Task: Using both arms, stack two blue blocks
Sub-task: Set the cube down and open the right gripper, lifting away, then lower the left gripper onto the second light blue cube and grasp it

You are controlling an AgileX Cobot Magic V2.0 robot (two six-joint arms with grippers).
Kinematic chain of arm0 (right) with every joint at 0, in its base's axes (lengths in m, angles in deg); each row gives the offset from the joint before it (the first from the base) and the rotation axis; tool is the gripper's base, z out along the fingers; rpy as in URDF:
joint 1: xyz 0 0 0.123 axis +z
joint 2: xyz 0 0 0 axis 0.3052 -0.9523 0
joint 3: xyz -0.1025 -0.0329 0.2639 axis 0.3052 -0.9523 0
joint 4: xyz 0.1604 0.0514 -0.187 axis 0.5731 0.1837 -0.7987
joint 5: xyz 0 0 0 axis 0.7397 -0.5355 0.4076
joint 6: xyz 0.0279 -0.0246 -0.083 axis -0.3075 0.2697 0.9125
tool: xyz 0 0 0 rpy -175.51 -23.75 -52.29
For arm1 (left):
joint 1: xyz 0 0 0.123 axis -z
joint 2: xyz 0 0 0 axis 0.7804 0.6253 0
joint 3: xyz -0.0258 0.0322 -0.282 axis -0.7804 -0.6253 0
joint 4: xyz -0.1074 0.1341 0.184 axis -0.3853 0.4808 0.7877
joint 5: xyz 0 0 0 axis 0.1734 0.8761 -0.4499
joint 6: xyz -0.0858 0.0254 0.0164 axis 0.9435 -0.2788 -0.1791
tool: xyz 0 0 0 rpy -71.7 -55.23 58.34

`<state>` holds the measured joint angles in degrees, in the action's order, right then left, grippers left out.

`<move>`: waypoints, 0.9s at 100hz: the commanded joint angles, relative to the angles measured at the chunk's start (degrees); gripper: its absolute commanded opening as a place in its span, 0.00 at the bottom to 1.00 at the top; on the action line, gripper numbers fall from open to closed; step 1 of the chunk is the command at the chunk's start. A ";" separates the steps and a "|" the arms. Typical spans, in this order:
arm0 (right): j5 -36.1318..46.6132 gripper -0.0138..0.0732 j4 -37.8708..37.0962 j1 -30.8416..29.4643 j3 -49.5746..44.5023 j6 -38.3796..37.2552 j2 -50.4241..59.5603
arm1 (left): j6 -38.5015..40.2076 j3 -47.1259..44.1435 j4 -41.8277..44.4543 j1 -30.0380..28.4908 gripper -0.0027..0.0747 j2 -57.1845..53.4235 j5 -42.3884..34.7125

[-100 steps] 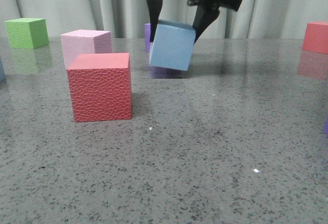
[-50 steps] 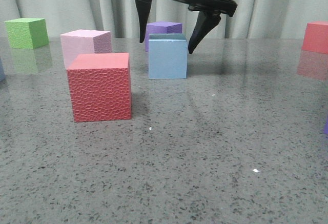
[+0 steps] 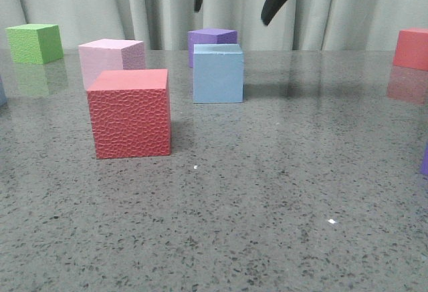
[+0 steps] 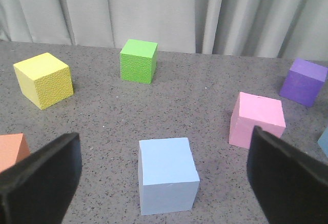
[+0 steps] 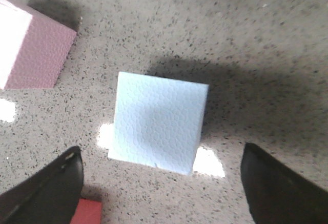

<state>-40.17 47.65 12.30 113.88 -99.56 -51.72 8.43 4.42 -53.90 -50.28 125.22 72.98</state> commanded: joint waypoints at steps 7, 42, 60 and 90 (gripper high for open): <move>-2.92 0.87 -1.46 -0.15 1.92 2.81 7.22 | 0.04 2.19 -0.60 -0.15 0.85 0.44 -4.97; 1.97 0.87 -8.69 -0.74 -16.07 3.93 24.45 | 0.04 2.19 -0.60 -0.15 0.85 0.44 -5.24; 9.48 0.87 -10.27 -1.71 -31.79 2.83 37.47 | 0.04 2.19 -1.68 -0.15 0.85 0.53 -7.86; 16.97 0.87 -19.04 -1.71 -51.26 -0.12 56.39 | 0.04 4.22 -3.32 -0.15 0.85 5.50 0.47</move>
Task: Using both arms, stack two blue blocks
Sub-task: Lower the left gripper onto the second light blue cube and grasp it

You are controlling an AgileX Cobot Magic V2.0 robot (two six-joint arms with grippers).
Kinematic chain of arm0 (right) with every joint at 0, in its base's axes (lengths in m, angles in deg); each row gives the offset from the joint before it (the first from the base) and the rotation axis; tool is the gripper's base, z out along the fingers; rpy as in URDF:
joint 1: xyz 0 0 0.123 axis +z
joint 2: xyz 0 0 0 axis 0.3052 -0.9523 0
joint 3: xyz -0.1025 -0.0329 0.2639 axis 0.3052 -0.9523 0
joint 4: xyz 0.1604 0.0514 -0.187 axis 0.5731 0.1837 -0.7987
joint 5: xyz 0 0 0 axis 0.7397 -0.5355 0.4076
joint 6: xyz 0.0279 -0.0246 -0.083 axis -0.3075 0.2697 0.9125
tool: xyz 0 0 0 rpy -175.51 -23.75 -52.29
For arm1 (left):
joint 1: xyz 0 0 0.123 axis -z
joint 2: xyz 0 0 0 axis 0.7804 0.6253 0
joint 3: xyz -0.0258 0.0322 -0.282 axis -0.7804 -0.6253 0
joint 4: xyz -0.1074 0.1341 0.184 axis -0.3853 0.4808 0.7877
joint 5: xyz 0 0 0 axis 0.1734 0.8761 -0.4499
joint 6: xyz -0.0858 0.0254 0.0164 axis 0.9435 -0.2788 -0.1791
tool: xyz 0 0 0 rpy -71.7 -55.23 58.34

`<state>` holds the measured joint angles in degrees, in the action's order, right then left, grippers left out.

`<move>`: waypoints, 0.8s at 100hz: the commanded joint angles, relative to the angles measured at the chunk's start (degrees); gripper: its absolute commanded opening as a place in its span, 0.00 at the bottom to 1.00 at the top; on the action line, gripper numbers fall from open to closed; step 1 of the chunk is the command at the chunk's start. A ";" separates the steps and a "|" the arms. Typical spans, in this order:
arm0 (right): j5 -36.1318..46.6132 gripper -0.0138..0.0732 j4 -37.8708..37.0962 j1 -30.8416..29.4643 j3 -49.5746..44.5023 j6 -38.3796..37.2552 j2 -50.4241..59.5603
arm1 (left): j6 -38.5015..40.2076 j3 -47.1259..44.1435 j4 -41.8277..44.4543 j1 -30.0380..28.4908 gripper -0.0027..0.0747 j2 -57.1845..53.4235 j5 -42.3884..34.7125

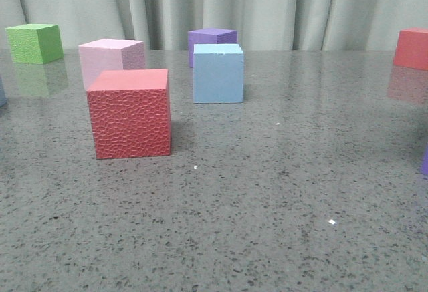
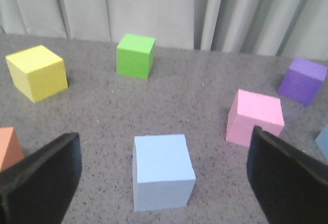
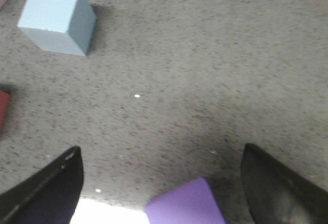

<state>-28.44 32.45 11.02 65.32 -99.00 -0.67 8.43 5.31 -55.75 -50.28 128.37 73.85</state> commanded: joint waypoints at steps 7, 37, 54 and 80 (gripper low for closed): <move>6.25 0.87 -4.35 -0.44 -5.66 -0.67 8.86 | 0.04 5.55 -1.58 -0.15 0.85 5.01 2.76; 6.43 0.87 -4.31 -0.44 -8.95 -0.72 17.18 | 0.80 18.56 -1.72 -0.15 0.84 19.86 13.35; 6.24 0.87 -4.06 -0.44 -8.95 -1.00 17.97 | 0.80 25.68 -1.72 -0.15 0.83 29.29 19.90; 6.24 0.87 -3.93 -0.44 -8.95 -1.06 17.97 | 2.97 35.02 2.48 -0.15 0.83 39.55 29.46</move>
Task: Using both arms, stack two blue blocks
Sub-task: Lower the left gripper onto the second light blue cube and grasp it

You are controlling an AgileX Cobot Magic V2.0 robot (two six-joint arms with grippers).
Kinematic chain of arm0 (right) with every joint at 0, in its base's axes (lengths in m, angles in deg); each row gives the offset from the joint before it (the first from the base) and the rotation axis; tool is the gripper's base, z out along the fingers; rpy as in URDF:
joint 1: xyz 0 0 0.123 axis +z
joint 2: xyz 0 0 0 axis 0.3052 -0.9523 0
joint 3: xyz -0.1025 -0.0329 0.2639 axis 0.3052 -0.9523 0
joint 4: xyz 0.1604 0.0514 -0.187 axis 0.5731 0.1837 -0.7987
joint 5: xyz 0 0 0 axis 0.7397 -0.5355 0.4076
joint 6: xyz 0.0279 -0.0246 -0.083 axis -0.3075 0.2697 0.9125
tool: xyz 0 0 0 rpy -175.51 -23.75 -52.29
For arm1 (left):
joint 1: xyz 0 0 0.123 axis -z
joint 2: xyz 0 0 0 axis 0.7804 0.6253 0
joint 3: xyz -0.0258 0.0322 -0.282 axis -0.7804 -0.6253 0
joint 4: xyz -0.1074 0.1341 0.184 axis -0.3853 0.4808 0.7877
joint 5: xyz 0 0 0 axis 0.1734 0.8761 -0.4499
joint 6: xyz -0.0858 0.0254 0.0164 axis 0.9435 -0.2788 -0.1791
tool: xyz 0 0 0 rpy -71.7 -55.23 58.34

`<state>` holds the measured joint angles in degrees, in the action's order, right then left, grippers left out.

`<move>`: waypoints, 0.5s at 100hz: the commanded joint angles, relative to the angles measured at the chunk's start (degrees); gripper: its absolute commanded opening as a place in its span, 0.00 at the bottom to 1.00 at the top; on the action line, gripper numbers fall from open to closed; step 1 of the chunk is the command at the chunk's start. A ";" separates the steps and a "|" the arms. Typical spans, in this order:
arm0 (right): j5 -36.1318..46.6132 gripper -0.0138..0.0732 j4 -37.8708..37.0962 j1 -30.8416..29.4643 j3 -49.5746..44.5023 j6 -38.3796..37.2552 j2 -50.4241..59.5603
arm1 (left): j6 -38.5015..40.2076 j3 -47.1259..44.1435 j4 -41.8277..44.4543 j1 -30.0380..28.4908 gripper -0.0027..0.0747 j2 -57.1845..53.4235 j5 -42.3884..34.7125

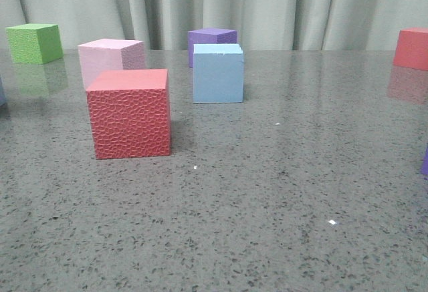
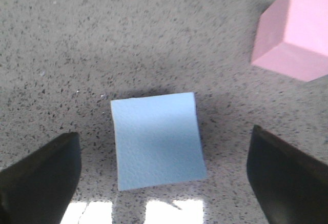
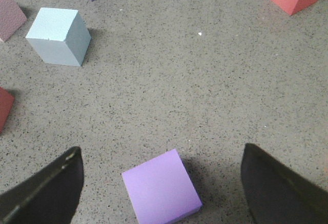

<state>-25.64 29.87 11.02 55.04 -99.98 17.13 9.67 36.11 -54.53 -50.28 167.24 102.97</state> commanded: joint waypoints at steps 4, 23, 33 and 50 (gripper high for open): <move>3.44 0.87 -1.36 -0.44 1.33 -0.08 0.17 | 2.28 4.99 1.41 -0.15 0.83 1.50 1.29; 3.49 0.87 -1.38 -0.44 1.33 -0.08 0.17 | 2.38 7.85 0.49 -0.15 0.83 5.65 5.28; 3.49 0.87 -1.38 -0.44 1.33 -0.08 0.17 | 2.38 8.22 0.49 -0.15 0.83 7.01 5.31; 3.49 0.87 -1.38 -0.44 1.33 -0.08 0.17 | 2.38 8.22 -0.21 -0.15 0.83 9.23 6.68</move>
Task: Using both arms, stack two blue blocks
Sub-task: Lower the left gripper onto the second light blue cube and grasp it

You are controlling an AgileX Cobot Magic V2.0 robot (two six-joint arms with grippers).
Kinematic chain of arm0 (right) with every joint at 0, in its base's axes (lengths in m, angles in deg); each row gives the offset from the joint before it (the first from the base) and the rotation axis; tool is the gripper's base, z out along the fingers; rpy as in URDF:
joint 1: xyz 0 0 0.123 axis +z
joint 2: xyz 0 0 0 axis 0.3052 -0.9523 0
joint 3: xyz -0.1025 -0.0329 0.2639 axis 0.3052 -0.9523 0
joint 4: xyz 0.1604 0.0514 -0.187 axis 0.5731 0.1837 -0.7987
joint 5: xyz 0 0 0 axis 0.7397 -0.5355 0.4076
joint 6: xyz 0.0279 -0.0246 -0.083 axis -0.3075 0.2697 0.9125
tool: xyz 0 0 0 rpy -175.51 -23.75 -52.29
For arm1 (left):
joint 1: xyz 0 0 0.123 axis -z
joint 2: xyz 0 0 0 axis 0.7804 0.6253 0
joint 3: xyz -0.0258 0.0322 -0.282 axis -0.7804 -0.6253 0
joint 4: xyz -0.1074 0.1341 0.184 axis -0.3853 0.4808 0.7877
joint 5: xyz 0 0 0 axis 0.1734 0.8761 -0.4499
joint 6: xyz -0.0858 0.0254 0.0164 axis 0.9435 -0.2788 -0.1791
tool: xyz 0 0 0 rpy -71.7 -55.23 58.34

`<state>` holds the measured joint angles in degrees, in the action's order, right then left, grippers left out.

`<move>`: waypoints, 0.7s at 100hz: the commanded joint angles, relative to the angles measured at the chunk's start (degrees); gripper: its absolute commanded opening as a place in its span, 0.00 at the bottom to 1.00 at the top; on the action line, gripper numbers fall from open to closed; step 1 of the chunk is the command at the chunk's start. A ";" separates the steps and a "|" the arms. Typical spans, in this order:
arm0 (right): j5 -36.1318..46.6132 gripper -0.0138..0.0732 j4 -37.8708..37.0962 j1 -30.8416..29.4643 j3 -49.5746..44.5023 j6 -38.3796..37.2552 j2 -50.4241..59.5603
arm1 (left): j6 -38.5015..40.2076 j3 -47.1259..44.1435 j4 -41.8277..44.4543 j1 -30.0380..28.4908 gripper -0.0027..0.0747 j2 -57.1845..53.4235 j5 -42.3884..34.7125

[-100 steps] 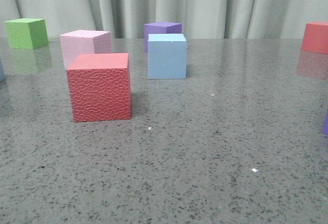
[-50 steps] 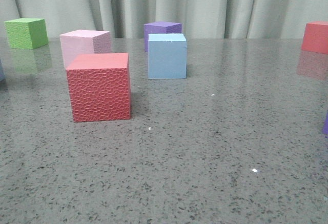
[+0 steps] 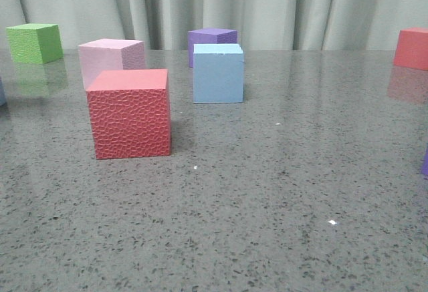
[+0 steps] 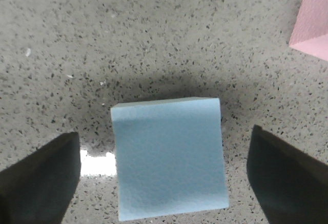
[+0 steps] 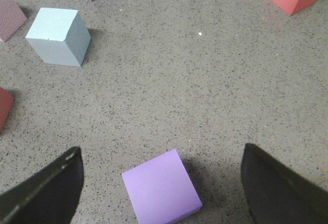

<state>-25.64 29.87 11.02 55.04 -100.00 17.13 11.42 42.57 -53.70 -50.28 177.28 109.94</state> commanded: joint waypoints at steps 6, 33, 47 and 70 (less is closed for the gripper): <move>3.63 0.87 -1.38 -0.44 1.33 -0.06 0.17 | 0.64 1.77 -1.15 -0.15 0.83 0.15 -0.29; 3.68 0.87 -1.44 -0.44 1.33 -0.06 0.17 | 0.53 1.77 -1.15 -0.15 0.78 2.27 -0.29; 3.68 0.87 -1.49 -0.44 1.33 -0.06 0.17 | 0.53 1.77 -1.15 -0.15 0.73 2.37 -0.61; 3.68 0.87 -1.56 -0.44 1.33 -0.06 0.17 | 0.53 1.77 -1.22 -0.15 0.55 2.37 -0.66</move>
<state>-25.64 29.87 11.02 55.04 -100.10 17.13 11.42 42.57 -54.03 -50.28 181.67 110.89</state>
